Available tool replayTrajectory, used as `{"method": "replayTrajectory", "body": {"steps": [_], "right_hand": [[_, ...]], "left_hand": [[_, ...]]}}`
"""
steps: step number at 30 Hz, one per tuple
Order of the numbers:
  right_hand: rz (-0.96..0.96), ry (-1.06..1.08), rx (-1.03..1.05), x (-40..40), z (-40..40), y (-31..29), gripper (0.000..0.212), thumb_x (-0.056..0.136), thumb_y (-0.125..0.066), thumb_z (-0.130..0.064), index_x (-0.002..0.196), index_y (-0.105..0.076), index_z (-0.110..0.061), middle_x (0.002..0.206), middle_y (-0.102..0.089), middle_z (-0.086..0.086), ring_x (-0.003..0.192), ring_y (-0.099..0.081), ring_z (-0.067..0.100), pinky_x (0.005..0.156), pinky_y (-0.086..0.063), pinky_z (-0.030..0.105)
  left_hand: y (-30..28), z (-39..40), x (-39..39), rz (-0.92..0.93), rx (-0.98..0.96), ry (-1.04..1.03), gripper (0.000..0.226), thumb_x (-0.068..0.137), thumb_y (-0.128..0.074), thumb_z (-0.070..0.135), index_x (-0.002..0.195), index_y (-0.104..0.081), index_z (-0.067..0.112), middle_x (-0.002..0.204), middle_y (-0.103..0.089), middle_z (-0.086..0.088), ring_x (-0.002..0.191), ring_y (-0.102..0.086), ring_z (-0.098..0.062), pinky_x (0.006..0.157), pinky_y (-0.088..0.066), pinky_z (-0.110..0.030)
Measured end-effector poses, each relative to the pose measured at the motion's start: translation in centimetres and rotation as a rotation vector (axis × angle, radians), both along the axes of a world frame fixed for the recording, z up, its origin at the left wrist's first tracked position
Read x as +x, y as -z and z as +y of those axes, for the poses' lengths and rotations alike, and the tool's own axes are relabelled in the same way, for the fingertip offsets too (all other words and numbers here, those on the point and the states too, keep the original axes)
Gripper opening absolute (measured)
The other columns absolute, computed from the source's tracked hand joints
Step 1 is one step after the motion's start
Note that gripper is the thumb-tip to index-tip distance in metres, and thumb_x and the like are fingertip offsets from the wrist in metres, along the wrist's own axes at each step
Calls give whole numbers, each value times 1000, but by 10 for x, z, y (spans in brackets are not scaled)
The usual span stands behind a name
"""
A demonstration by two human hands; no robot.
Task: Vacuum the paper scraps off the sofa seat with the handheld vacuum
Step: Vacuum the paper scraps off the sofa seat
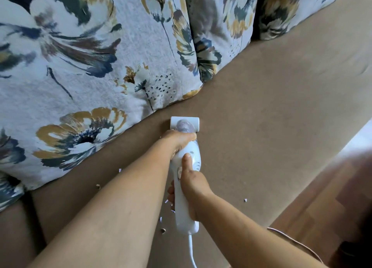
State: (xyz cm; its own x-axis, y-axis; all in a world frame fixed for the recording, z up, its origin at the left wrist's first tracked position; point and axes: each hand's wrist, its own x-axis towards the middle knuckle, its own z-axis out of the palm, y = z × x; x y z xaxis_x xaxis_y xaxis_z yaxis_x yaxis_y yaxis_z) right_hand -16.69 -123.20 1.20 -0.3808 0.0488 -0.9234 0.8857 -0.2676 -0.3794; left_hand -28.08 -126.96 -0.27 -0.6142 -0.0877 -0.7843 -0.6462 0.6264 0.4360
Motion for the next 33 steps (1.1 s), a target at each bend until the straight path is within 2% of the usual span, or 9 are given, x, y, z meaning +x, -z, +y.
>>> {"method": "replayTrajectory", "body": {"steps": [2, 6, 9, 13, 17, 18, 21, 26, 33], "right_hand": [[-10, 15, 1, 5, -1, -2, 76, 90, -31, -70, 84, -63, -2, 57, -60, 11, 41, -56, 22, 50, -49, 27], [-31, 42, -6, 23, -12, -5, 80, 89, -31, -72, 99, -66, 0, 64, -61, 11, 41, -57, 22, 52, -50, 28], [-38, 83, -26, 42, -25, -5, 77, 88, -32, -73, 100, -63, -3, 63, -60, 11, 41, -58, 22, 55, -52, 30], [-46, 147, -25, 77, -52, -7, 76, 86, -33, -75, 96, -62, -5, 58, -60, 9, 39, -58, 21, 51, -49, 26], [-50, 187, -18, 113, -81, -10, 79, 88, -32, -74, 98, -64, -2, 61, -60, 10, 39, -58, 21, 47, -49, 24], [-51, 200, -16, 123, -89, -12, 81, 88, -31, -73, 102, -65, -1, 62, -60, 10, 39, -58, 21, 46, -49, 24], [-51, 220, -6, 148, -110, -16, 82, 88, -30, -74, 104, -64, 0, 62, -60, 11, 41, -58, 21, 44, -48, 22], [-73, 222, 3, 180, -134, -27, 86, 89, -29, -73, 112, -64, 1, 65, -62, 13, 43, -59, 22, 42, -48, 21], [-28, 238, 47, 195, -145, -40, 78, 91, -32, -70, 85, -64, 1, 49, -60, 11, 40, -57, 23, 50, -50, 29]], "left_hand": [[-1, -1, 5, -5, 0, 43, 75, 65, -62, 51, 127, -51, 11, 116, -62, -8, 96, -64, -26, 75, -48, -27], [-4, -7, 21, -16, 7, 112, 63, 81, -59, 47, 131, -46, 10, 108, -52, -6, 90, -57, -27, 74, -44, -29], [-8, -15, 40, -27, 6, 161, 61, 85, -58, 45, 133, -44, 9, 108, -52, -7, 90, -57, -28, 71, -42, -29], [-11, -36, 73, -55, 30, 189, 66, 84, -61, 45, 136, -42, 9, 110, -54, -7, 88, -57, -27, 59, -39, -26], [-11, -58, 108, -63, 38, 217, 63, 84, -61, 44, 133, -44, 10, 101, -56, -5, 74, -58, -23, 52, -37, -25], [-11, -65, 116, -58, 29, 228, 64, 83, -61, 45, 134, -44, 9, 102, -58, -5, 77, -60, -23, 53, -39, -25], [-9, -84, 142, -68, 5, 280, 81, 82, -62, 49, 144, -33, 7, 134, -51, -9, 108, -59, -29, 73, -42, -28], [-12, -108, 173, -70, 16, 314, 76, 82, -61, 49, 142, -37, 9, 136, -50, -10, 113, -58, -29, 78, -42, -29], [-26, -120, 188, -67, 35, 315, 71, 84, -59, 50, 139, -41, 9, 126, -54, -9, 97, -58, -28, 73, -40, -27]]}}
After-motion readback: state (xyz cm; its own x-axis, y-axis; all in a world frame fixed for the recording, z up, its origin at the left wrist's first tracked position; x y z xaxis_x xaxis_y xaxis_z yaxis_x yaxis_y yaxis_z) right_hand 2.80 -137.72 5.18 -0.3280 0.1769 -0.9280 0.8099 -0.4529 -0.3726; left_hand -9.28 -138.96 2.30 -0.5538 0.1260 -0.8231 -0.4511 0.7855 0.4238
